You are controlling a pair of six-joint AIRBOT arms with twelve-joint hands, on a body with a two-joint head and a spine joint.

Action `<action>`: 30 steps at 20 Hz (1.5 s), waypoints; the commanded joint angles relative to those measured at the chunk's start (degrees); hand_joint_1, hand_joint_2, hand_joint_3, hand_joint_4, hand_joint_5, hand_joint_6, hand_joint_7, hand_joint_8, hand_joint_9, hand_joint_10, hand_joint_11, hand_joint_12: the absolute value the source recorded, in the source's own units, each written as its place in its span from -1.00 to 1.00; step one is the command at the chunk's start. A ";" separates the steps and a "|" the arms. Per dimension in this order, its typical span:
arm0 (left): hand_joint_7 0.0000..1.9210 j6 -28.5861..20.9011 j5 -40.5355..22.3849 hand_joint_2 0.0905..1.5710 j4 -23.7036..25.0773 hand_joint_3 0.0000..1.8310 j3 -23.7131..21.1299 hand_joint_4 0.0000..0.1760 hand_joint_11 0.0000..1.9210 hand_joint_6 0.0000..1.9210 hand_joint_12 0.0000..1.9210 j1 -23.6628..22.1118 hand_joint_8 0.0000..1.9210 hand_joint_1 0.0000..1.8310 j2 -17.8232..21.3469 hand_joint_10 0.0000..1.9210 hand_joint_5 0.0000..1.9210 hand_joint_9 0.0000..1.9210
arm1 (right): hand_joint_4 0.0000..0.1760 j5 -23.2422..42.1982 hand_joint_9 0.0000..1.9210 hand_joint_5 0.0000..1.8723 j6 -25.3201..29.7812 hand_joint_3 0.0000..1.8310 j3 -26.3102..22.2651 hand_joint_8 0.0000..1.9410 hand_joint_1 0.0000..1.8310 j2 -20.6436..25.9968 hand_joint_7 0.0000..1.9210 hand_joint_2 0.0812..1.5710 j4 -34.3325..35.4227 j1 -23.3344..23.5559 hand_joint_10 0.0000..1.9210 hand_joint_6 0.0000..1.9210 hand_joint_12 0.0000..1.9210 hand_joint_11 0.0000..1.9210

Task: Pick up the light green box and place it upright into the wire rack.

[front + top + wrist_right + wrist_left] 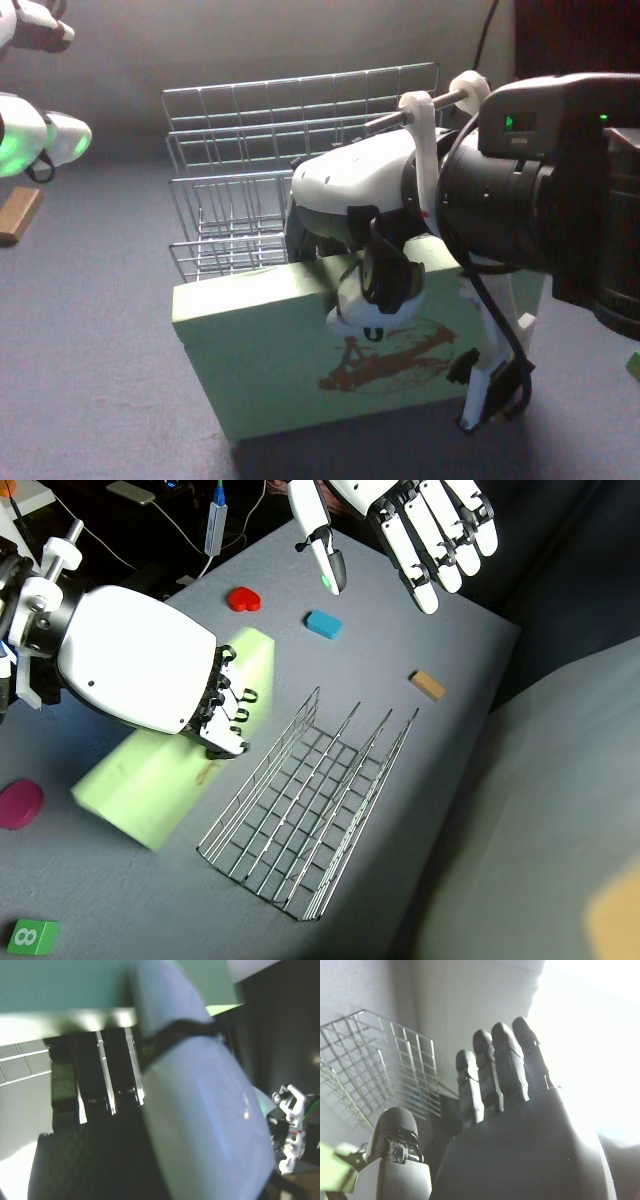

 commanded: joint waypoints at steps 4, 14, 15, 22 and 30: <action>-0.63 0.26 -1.32 0.59 4.31 -1.00 0.11 -0.22 -1.00 -1.00 -0.51 -0.39 -1.00 -0.86 0.41 -1.00 -0.63 -0.73 | -1.00 -1.65 -0.23 -0.22 -0.83 -1.00 -0.90 0.36 0.47 0.94 -0.13 0.51 -3.28 0.88 0.61 0.13 0.64 -0.28; -0.62 0.37 -1.85 0.59 4.30 -1.00 0.15 -0.23 -1.00 -1.00 -0.50 -0.24 -0.99 -0.86 1.44 -1.00 -0.62 -0.73 | -1.00 -3.71 -0.16 -0.15 -6.07 -1.00 -5.77 0.31 0.48 8.72 -0.17 0.50 -0.30 13.16 0.58 0.12 0.63 -0.24; -0.62 0.37 -1.85 0.59 4.30 -1.00 0.11 -0.24 -1.00 -1.00 -0.50 -0.16 -1.00 -0.86 1.44 -1.00 -0.62 -0.72 | -1.00 -3.82 -0.16 -0.14 -6.61 -1.00 -5.77 0.33 0.47 8.95 -0.21 0.50 -0.33 14.17 0.58 0.14 0.64 -0.24; -0.62 6.27 -1.88 0.59 -0.25 -1.00 -0.18 -0.25 -1.00 -0.99 -0.48 0.53 -1.00 -0.87 1.50 -1.00 -0.60 -0.72 | -1.00 -3.62 -0.19 -0.19 -3.59 -1.00 -5.36 0.33 0.47 8.35 -0.17 0.51 -10.88 18.32 0.61 0.15 0.62 -0.26; -0.63 4.30 -2.27 0.58 -0.24 -1.00 -0.62 -0.25 -1.00 -1.00 -0.41 2.26 -1.00 -0.86 1.48 -1.00 -0.60 -0.71 | -1.00 -4.91 -0.22 -0.27 0.05 -1.00 0.84 0.41 0.46 3.04 -0.23 0.55 -11.01 16.57 0.66 0.26 0.64 -0.30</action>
